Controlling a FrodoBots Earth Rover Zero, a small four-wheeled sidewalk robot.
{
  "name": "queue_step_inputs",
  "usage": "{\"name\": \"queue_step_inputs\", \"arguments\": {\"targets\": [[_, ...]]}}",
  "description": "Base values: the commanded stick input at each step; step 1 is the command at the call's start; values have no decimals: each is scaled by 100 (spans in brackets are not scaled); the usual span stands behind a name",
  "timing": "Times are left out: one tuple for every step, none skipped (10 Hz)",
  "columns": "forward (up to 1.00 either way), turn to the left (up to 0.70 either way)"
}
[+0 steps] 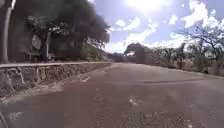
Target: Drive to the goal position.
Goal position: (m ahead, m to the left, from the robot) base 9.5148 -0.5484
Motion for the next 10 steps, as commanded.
{"name": "queue_step_inputs", "arguments": {"targets": [[50,0],[50,0],[50,0],[50,0],[50,0],[50,0],[50,0],[50,0],[50,0],[50,0]]}}
